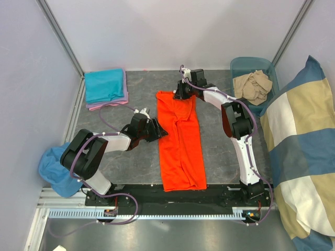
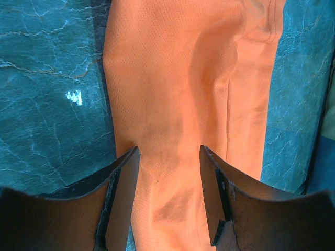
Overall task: Fold and stack the t-shirts
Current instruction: Grab the bottom of the folded rectangular tshirt with both arms
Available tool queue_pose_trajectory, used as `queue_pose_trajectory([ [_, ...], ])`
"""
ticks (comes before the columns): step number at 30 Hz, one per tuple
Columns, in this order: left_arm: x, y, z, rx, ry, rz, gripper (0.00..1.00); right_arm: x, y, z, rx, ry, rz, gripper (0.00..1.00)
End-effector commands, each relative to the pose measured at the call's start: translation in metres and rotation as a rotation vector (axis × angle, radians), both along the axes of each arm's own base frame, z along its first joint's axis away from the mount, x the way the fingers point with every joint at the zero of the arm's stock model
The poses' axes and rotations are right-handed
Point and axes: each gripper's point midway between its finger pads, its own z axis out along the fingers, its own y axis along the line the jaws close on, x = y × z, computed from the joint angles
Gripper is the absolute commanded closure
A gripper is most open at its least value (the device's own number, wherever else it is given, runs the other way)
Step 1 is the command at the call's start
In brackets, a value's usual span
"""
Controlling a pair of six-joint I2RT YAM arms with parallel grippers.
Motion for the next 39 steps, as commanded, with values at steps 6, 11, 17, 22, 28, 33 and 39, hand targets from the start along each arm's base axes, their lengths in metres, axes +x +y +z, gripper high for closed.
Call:
queue_pose_trajectory([
  [6,-0.011,0.007,-0.015,0.031,0.055,0.013,0.43,0.022,-0.007,0.042,0.05,-0.1,-0.107,0.82],
  [11,-0.01,0.006,-0.015,0.031,0.055,0.013,0.43,0.025,-0.01,0.053,0.078,-0.133,-0.149,0.83],
  [17,-0.011,0.007,-0.016,0.033,0.058,0.011,0.43,0.023,-0.016,0.058,0.079,-0.148,-0.178,0.84],
  [22,-0.011,0.007,-0.016,0.033,0.056,0.012,0.43,0.026,-0.019,0.064,0.08,-0.164,-0.208,0.84],
  [28,-0.011,0.007,-0.016,0.033,0.058,0.013,0.43,0.029,-0.025,0.063,0.066,-0.164,-0.244,0.84],
  [33,-0.011,0.007,-0.016,0.033,0.058,0.011,0.44,0.028,-0.031,0.059,0.046,-0.162,-0.268,0.84],
  [39,-0.011,0.007,-0.015,0.033,0.056,0.01,0.44,0.024,-0.036,0.056,0.026,-0.16,-0.287,0.85],
])
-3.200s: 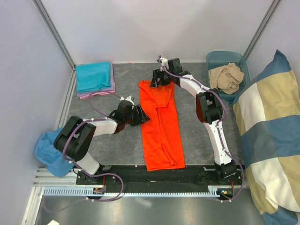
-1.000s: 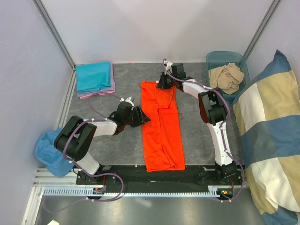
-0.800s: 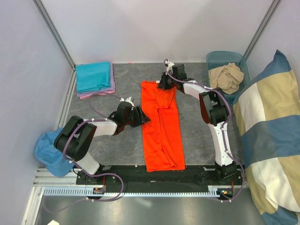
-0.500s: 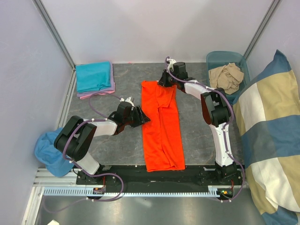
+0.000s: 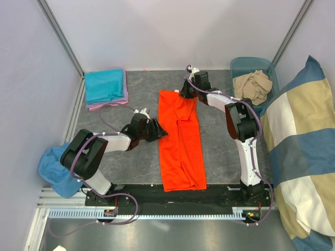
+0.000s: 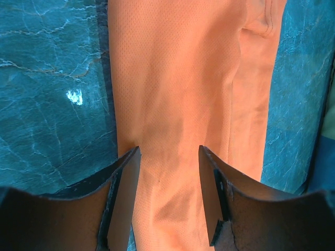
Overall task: Fold and stack the t-shirts
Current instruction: Grab the bottom of the folded rectangular tshirt with both arms
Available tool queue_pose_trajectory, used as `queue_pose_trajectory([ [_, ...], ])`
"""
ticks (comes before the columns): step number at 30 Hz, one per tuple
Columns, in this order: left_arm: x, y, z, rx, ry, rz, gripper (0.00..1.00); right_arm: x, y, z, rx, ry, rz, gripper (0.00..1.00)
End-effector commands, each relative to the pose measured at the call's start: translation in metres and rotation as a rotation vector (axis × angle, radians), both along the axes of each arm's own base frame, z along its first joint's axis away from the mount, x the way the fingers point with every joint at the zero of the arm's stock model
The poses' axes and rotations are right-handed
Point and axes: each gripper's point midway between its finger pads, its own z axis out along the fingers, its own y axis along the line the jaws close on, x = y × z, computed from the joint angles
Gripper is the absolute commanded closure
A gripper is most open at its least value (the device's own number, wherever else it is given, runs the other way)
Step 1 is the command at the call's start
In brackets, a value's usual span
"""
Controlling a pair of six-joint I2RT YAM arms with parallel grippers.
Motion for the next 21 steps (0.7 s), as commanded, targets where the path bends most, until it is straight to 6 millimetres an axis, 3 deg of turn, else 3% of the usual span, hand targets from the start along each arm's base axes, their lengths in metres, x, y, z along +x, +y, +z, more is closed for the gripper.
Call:
queue_pose_trajectory([
  [1,-0.011,0.007,-0.015,0.033,0.056,0.01,0.44,0.007,-0.005,0.045,0.015,-0.099,-0.029,0.85],
  [21,-0.013,0.008,-0.014,0.03,0.054,0.007,0.44,-0.007,-0.024,0.039,-0.041,-0.079,-0.074,0.85],
])
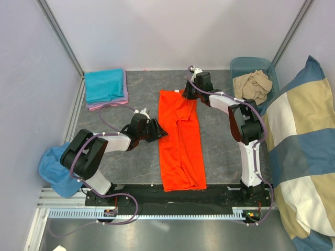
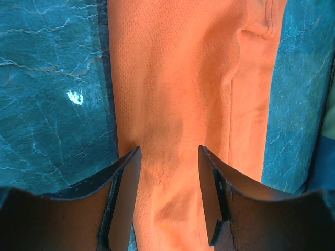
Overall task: Fold and stack the t-shirts
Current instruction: Grab the bottom of the folded rectangular tshirt with both arms
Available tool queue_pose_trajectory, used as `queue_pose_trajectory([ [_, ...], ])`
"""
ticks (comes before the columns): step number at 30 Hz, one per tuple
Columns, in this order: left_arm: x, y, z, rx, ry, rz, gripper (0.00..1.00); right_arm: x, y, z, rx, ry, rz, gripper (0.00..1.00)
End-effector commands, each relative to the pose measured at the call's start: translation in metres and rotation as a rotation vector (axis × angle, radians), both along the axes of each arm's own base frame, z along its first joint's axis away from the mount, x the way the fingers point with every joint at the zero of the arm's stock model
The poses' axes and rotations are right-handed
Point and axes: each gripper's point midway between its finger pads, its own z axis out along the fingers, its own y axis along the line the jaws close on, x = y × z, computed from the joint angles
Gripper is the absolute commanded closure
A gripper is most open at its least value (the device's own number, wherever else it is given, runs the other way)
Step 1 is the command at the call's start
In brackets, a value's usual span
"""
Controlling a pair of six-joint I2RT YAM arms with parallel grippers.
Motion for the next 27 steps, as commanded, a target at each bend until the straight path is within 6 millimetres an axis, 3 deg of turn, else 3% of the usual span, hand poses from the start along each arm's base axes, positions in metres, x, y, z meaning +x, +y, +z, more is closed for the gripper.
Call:
queue_pose_trajectory([
  [1,-0.013,0.007,-0.014,0.03,0.055,0.007,0.44,0.006,-0.01,0.03,-0.004,-0.073,-0.027,0.85],
  [7,-0.013,0.008,-0.014,0.031,0.053,0.006,0.44,0.004,-0.015,0.027,-0.013,-0.066,-0.036,0.82],
  [9,-0.013,0.007,-0.012,0.03,0.048,0.007,0.44,0.002,-0.016,0.033,-0.014,-0.077,-0.032,0.66],
  [10,-0.012,0.007,-0.012,0.03,0.045,0.006,0.44,0.002,-0.017,0.04,-0.011,-0.089,-0.037,0.49],
  [14,-0.011,0.006,-0.011,0.026,0.047,0.003,0.44,0.0,-0.024,0.058,-0.024,-0.12,-0.054,0.26],
  [19,-0.01,0.006,-0.01,0.025,0.045,0.005,0.44,-0.009,-0.035,0.091,-0.027,-0.17,-0.077,0.21],
  [22,-0.009,0.006,-0.009,0.025,0.039,0.007,0.44,-0.023,-0.04,0.101,-0.023,-0.164,-0.091,0.21],
  [26,-0.006,0.004,-0.004,0.02,0.025,0.003,0.44,-0.048,-0.044,0.104,0.007,-0.117,-0.099,0.21],
  [27,-0.004,0.002,0.0,0.016,0.017,0.003,0.44,-0.059,-0.046,0.092,0.004,-0.082,-0.103,0.21],
])
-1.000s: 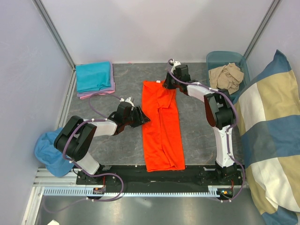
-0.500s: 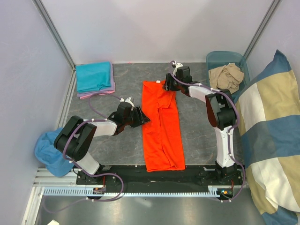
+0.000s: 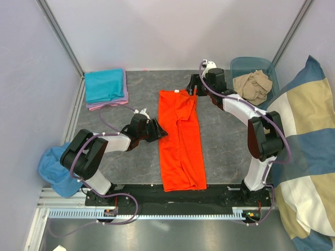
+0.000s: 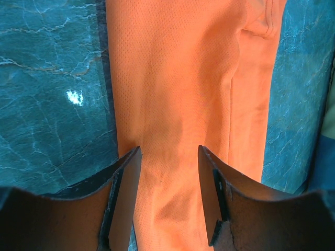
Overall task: Fold and stack the t-shirts
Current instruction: Grab the bottom of the folded rectangular tshirt with both arms
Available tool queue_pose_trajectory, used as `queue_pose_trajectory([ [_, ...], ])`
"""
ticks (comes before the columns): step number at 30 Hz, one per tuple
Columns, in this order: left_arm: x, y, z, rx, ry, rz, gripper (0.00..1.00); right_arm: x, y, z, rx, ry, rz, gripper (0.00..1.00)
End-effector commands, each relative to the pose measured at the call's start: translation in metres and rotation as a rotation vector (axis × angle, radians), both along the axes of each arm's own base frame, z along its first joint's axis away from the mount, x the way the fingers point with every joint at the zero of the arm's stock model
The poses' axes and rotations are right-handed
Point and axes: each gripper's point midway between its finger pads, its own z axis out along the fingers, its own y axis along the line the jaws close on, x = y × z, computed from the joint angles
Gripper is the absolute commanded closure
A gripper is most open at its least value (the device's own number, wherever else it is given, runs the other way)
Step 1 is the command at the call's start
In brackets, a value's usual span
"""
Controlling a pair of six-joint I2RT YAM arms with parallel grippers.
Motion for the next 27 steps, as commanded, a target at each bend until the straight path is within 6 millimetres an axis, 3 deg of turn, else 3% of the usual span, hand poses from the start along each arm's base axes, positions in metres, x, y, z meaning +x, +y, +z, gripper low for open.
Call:
queue_pose_trajectory([
  [1,-0.004,0.002,0.0,0.017,0.02,0.0,0.44,-0.037,-0.008,0.007,0.031,0.046,-0.027,0.21],
  [2,-0.003,0.001,0.003,0.013,0.015,0.001,0.44,-0.045,-0.01,0.006,0.035,0.056,-0.046,0.21],
  [3,-0.002,0.001,0.005,0.01,0.011,0.001,0.44,-0.058,-0.014,-0.01,0.02,0.095,-0.057,0.2],
  [5,-0.002,0.001,0.012,0.002,0.002,-0.001,0.44,-0.086,-0.01,-0.012,0.001,0.134,-0.063,0.2],
  [6,-0.001,-0.001,0.018,-0.006,-0.009,-0.005,0.44,-0.101,-0.015,-0.028,-0.03,0.17,-0.084,0.2],
  [8,-0.003,0.0,0.026,-0.002,-0.022,-0.012,0.43,-0.13,-0.007,-0.026,-0.039,0.19,-0.072,0.2],
  [9,-0.001,0.002,0.039,-0.004,-0.052,-0.005,0.42,-0.144,-0.015,-0.041,-0.061,0.227,-0.116,0.2],
  [11,-0.003,0.007,0.05,0.019,-0.074,-0.009,0.41,-0.166,-0.017,-0.039,-0.053,0.235,-0.134,0.19],
  [12,-0.001,0.009,0.067,0.012,-0.12,0.002,0.4,-0.181,-0.024,-0.054,-0.045,0.281,-0.168,0.19],
  [13,-0.002,0.011,0.073,0.015,-0.136,0.003,0.39,-0.188,-0.03,-0.048,-0.03,0.272,-0.185,0.19],
  [17,-0.01,0.019,0.084,0.032,-0.17,-0.002,0.38,-0.221,-0.047,-0.066,-0.021,0.315,-0.222,0.19],
  [20,-0.016,0.019,0.081,0.023,-0.168,-0.016,0.38,-0.23,-0.054,-0.063,-0.016,0.302,-0.23,0.18],
  [27,0.011,-0.011,0.09,-0.064,-0.23,-0.072,0.39,-0.224,-0.056,-0.042,-0.016,0.257,-0.239,0.16],
])
